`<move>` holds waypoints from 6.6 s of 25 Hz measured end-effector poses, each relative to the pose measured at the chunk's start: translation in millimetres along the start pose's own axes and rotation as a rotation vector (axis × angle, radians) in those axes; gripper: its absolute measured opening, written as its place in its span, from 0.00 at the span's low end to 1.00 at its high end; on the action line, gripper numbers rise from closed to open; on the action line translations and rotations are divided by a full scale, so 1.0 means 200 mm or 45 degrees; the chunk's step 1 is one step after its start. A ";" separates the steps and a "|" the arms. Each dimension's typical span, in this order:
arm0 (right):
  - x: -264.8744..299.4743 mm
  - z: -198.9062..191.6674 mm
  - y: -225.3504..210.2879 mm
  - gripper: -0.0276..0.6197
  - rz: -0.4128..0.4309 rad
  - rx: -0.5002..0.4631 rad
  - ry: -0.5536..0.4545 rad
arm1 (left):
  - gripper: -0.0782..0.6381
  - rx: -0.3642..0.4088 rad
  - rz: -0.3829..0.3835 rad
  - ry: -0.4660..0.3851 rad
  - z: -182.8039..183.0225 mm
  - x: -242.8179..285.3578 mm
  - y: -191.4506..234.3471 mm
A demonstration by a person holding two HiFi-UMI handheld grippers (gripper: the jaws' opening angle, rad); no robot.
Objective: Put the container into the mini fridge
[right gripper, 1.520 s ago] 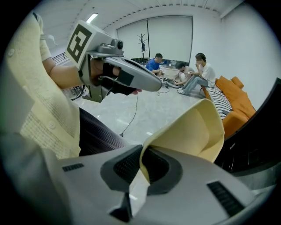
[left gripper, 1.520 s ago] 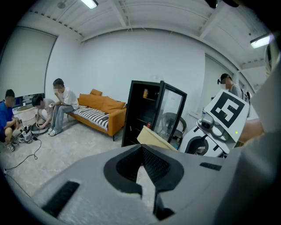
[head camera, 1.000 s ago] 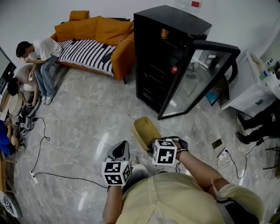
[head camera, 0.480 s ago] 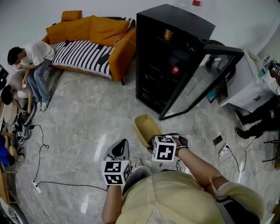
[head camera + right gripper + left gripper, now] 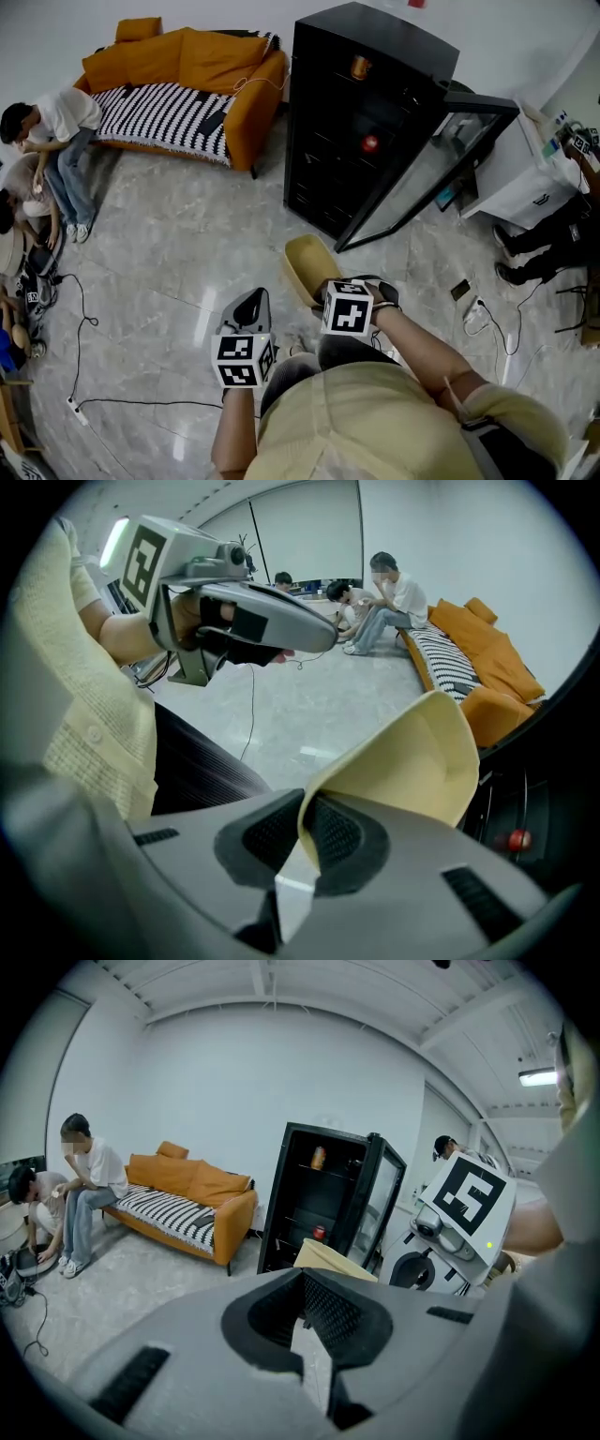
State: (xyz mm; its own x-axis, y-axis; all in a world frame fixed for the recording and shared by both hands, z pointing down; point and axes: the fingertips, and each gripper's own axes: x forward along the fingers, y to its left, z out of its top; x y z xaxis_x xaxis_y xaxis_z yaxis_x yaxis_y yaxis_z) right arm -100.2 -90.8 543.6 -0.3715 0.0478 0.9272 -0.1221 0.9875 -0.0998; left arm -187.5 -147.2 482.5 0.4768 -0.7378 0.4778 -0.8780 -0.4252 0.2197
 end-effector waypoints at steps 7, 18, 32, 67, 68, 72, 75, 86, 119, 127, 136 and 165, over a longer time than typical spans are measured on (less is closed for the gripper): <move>0.00 0.00 -0.12 0.09 -0.010 0.025 0.010 | 0.14 -0.009 0.010 -0.012 0.04 0.02 0.05; 0.03 0.02 -0.43 0.09 0.027 -0.014 0.012 | 0.14 -0.041 0.105 -0.046 0.16 0.22 0.18; -0.01 -0.08 -0.91 0.09 0.045 -0.084 0.057 | 0.14 -0.029 0.121 -0.068 0.37 0.71 0.18; -0.01 -0.42 -1.72 0.09 -0.043 0.096 0.192 | 0.14 -0.135 0.063 -0.038 0.40 1.53 0.23; -0.01 -0.42 -1.74 0.09 -0.053 0.100 0.192 | 0.14 -0.136 0.065 -0.035 0.40 1.54 0.23; -0.03 -0.42 -1.83 0.09 -0.103 0.104 0.183 | 0.14 -0.127 0.059 -0.019 0.39 1.61 0.26; -0.05 -0.43 -1.90 0.09 -0.128 0.120 0.189 | 0.14 -0.138 0.056 -0.022 0.40 1.65 0.27; -0.03 -0.50 -2.12 0.09 -0.201 0.213 0.210 | 0.14 -0.131 0.067 -0.017 0.41 1.79 0.34; 0.02 -0.56 -2.63 0.09 -0.395 0.416 0.240 | 0.14 -0.080 0.027 -0.098 0.70 2.32 0.39; 0.01 -0.62 -2.70 0.09 -0.470 0.423 0.315 | 0.14 -0.081 0.010 -0.110 0.72 2.43 0.38; -0.04 -0.62 -2.81 0.10 -0.548 0.468 0.290 | 0.14 -0.056 0.015 -0.144 0.80 2.47 0.40; -0.22 -0.47 -2.79 0.11 -0.863 0.529 0.003 | 0.14 -0.040 0.059 -0.216 0.87 2.23 0.44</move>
State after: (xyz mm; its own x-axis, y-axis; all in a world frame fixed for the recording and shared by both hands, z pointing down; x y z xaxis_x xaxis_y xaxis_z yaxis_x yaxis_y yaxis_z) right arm 71.0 -628.8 593.4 -0.0912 -0.5429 0.8348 -0.6546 0.6645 0.3606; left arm -44.9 -604.0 567.2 0.4336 -0.8353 0.3379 -0.8988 -0.3743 0.2282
